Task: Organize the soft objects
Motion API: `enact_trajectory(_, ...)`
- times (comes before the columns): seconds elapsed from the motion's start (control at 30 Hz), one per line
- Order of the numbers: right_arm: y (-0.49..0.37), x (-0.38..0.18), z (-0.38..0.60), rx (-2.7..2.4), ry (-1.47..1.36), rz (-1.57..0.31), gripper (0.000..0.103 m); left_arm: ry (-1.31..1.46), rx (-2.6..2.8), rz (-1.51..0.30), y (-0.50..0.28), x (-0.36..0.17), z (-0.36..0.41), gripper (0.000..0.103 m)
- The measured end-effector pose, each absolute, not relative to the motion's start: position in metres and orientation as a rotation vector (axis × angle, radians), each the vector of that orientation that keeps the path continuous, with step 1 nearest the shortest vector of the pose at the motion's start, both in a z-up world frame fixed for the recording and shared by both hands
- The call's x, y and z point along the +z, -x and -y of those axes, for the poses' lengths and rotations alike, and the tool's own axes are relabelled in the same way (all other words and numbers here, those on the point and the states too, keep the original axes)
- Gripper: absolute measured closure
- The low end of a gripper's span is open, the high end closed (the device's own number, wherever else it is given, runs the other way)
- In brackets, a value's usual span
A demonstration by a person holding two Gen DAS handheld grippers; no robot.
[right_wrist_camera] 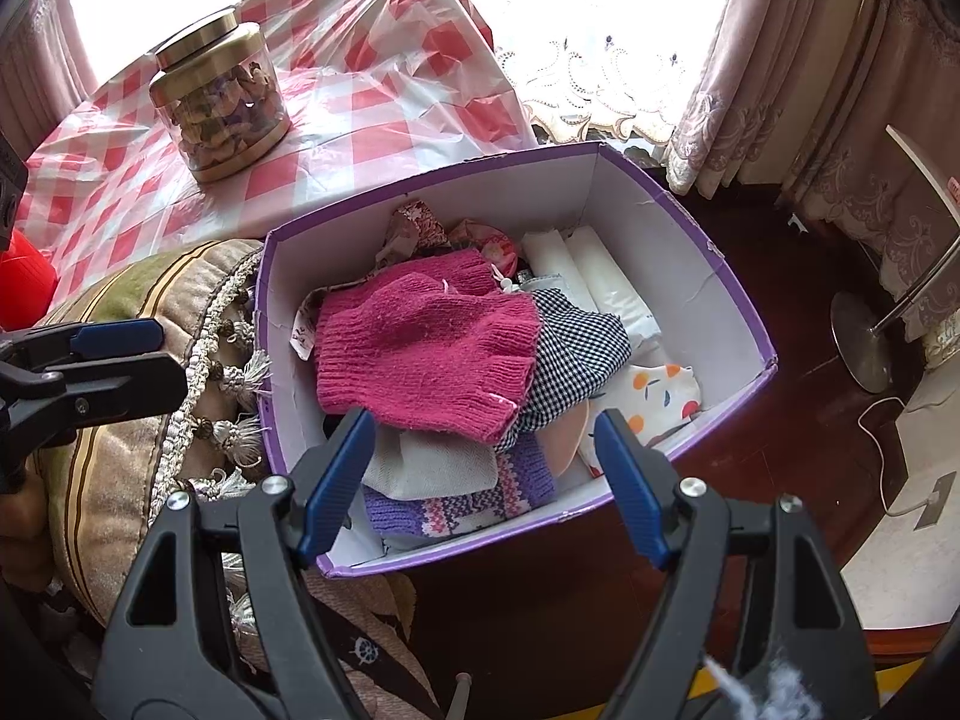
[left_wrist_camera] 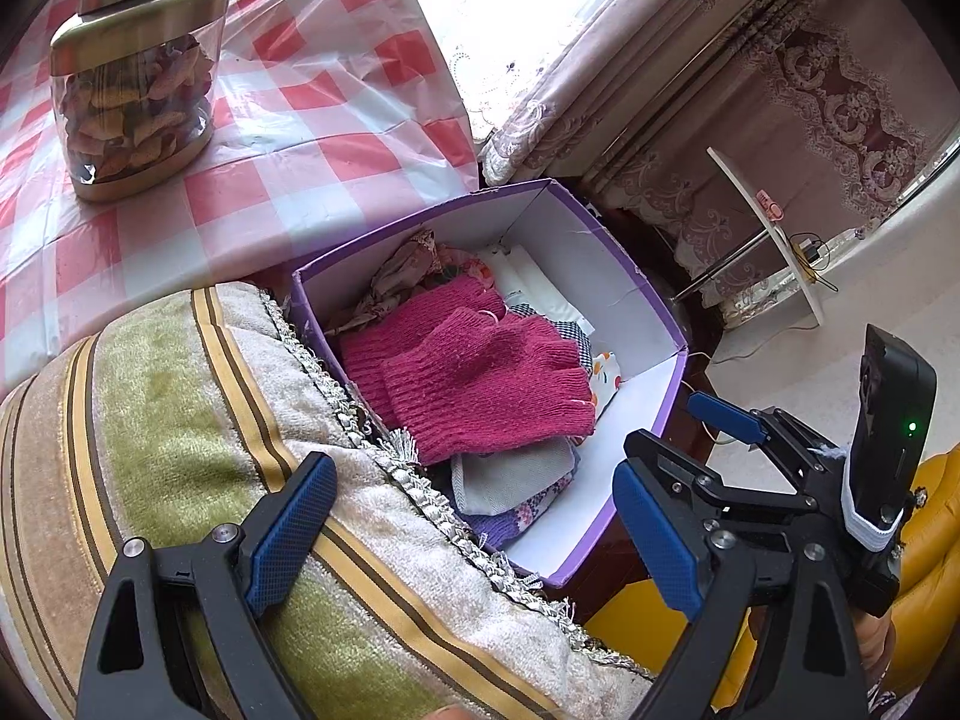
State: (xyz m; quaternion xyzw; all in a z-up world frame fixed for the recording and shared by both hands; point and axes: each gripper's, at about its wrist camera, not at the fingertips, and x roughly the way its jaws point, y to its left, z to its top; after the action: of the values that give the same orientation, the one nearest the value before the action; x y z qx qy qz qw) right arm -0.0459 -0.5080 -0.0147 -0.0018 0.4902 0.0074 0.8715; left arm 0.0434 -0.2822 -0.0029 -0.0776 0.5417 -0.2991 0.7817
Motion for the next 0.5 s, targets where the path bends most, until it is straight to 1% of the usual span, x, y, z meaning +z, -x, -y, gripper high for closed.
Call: enact_trajectory(0.5, 0.0462, -0.0153, 0.5084, 0.016, 0.0, -1.025, 0.025, 0.167, -0.647, -1.17, -0.0437, -0.0032, 0.282, 0.009)
